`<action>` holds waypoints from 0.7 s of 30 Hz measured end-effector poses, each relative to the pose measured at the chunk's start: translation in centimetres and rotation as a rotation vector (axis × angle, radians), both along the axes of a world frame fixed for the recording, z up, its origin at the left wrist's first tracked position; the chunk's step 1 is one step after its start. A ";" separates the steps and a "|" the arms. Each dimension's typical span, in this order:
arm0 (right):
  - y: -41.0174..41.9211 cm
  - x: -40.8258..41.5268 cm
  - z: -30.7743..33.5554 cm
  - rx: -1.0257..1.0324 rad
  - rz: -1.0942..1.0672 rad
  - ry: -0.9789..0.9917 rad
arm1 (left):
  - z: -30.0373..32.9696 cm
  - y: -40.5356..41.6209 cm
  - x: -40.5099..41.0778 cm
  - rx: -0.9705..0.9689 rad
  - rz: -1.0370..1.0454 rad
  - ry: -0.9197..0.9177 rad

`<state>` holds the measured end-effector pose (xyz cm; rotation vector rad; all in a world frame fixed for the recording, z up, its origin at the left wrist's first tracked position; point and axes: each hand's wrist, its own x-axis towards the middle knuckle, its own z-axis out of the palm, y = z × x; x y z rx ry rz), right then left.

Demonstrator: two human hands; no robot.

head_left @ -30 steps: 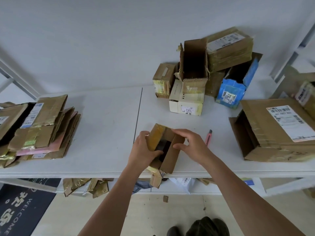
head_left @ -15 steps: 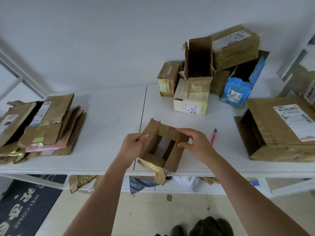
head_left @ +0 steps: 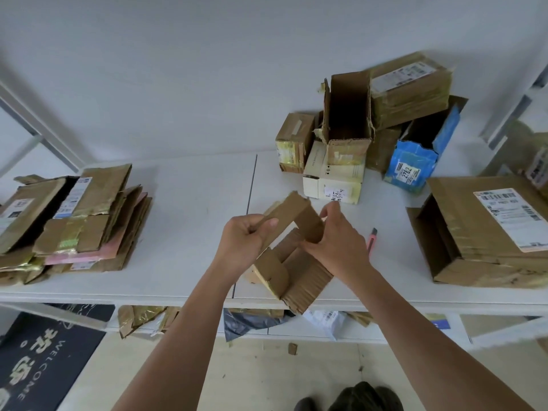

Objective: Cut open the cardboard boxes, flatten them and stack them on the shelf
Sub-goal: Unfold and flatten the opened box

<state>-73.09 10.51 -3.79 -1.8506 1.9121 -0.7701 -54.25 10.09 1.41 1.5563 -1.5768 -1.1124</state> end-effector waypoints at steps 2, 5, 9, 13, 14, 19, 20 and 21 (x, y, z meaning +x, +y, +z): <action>0.0 0.4 0.1 -0.060 -0.047 0.000 | 0.7 0.1 -0.4 -0.036 -0.047 -0.014; 0.2 0.2 0.2 -0.087 -0.016 -0.067 | 0.9 0.2 -0.4 -0.059 -0.060 -0.033; 1.0 -0.5 0.6 -0.049 0.090 -0.359 | 0.3 -0.2 0.5 -0.034 0.035 -0.008; 1.9 -1.1 0.9 -0.037 0.045 -0.449 | 0.0 -0.6 0.9 -0.086 0.310 -0.080; 2.1 -1.0 1.1 -0.034 0.033 -0.441 | 0.0 -0.5 0.8 -0.112 0.357 -0.130; 2.3 -0.7 2.0 -0.090 -0.086 -0.433 | -1.0 0.6 0.0 -0.138 0.339 -0.259; 2.3 -0.6 2.3 -0.111 -0.102 -0.443 | -1.3 0.9 -0.2 -0.096 0.335 -0.299; 2.3 -0.5 2.6 -0.134 -0.111 -0.445 | -1.6 1.1 -0.2 -0.056 0.342 -0.332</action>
